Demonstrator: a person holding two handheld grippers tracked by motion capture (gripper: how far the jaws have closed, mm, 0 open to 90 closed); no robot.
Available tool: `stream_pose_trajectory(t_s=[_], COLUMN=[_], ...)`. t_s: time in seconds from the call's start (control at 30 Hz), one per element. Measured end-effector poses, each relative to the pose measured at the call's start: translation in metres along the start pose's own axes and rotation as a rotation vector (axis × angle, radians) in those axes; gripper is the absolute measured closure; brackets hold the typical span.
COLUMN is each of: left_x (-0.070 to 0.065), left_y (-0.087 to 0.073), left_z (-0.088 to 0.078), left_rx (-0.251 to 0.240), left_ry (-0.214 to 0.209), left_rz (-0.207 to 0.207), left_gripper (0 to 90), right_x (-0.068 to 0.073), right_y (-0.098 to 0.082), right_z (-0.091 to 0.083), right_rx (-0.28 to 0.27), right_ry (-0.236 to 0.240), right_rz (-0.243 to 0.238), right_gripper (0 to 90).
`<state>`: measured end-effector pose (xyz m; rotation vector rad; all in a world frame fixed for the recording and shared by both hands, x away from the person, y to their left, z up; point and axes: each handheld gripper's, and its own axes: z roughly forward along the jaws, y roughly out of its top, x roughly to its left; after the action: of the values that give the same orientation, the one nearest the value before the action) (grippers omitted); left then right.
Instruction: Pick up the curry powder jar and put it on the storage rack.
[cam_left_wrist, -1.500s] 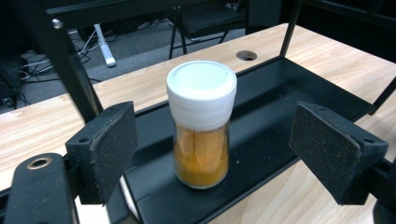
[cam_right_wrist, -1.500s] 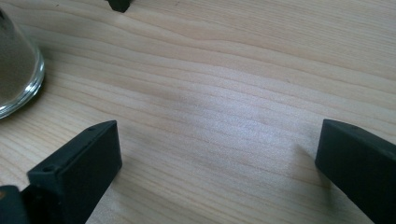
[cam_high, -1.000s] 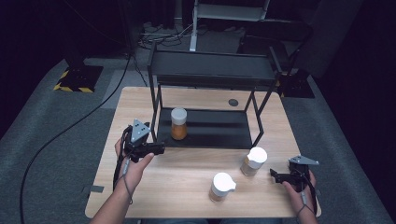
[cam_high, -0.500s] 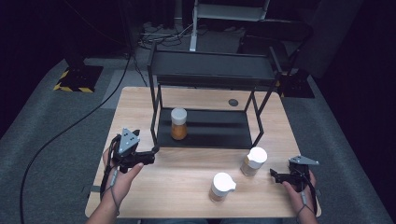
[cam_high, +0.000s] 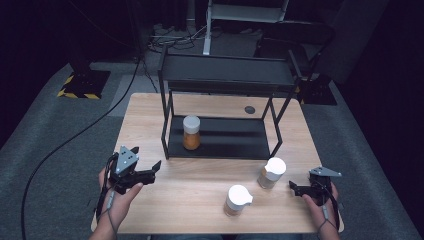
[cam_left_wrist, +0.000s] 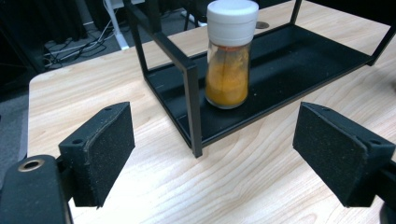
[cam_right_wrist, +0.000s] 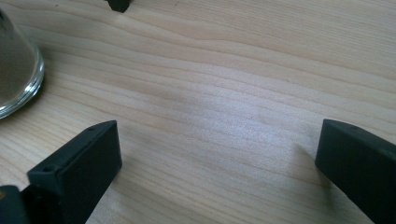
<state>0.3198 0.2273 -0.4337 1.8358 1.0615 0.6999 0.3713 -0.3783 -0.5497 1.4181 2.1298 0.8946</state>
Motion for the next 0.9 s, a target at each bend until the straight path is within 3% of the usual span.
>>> stream_pose_trajectory(t_s=[0.23,0.9], left_x=[0.002,0.013], left_y=[-0.012,-0.051], left_z=[-0.001,0.001], left_rx=[0.012,0.080], left_ry=[-0.002,0.041], left_rz=[-0.008,-0.047], left_gripper=[12.2,12.2], right_x=[0.000,0.000], right_y=[0.000,0.000], right_z=[0.000,0.000], right_rx=[0.000,0.000], right_ry=[0.000,-0.002], right_rz=[0.000,0.001], right_gripper=[0.0,0.0])
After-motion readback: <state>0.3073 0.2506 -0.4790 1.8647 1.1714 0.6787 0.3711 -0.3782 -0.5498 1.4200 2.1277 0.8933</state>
